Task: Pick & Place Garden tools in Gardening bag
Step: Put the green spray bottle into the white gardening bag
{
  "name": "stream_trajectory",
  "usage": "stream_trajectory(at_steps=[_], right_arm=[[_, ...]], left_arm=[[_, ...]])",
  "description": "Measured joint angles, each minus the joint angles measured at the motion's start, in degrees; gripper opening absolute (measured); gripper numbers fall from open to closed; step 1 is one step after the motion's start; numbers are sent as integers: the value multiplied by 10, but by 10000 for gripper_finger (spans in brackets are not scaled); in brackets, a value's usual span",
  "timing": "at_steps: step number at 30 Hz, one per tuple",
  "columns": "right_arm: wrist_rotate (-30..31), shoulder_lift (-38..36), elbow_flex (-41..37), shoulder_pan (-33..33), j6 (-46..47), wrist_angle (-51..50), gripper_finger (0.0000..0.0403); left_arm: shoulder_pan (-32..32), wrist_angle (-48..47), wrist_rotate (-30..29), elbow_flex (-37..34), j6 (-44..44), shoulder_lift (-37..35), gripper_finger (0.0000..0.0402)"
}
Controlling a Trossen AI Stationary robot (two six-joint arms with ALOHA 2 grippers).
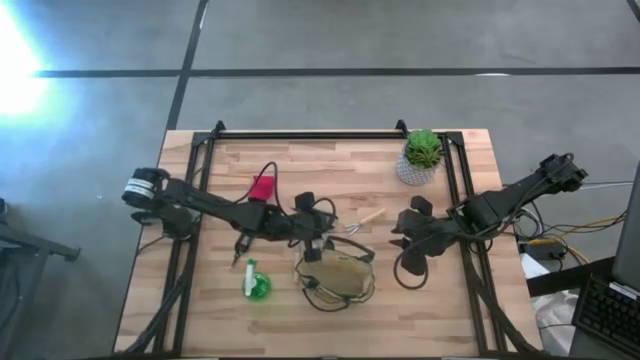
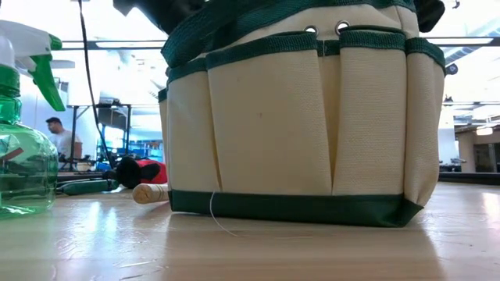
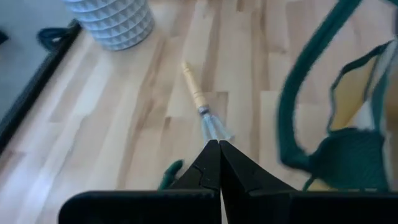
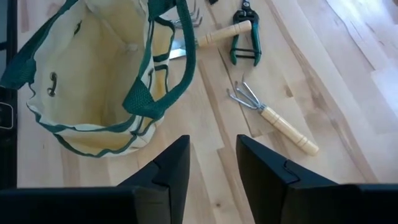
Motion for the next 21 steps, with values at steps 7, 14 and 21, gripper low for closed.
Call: stream_trajectory(at_steps=[7,14,21], right_arm=[[0,0,0,0,-3,-1,130],[0,0,0,0,-3,-2,118],[0,-1,0,0,-3,-2,108]], left_arm=[[0,-64,-28,0,-6,-30,0],[0,-163,-44,0,-43,-70,7],[0,-245,-56,0,-62,-117,8]])
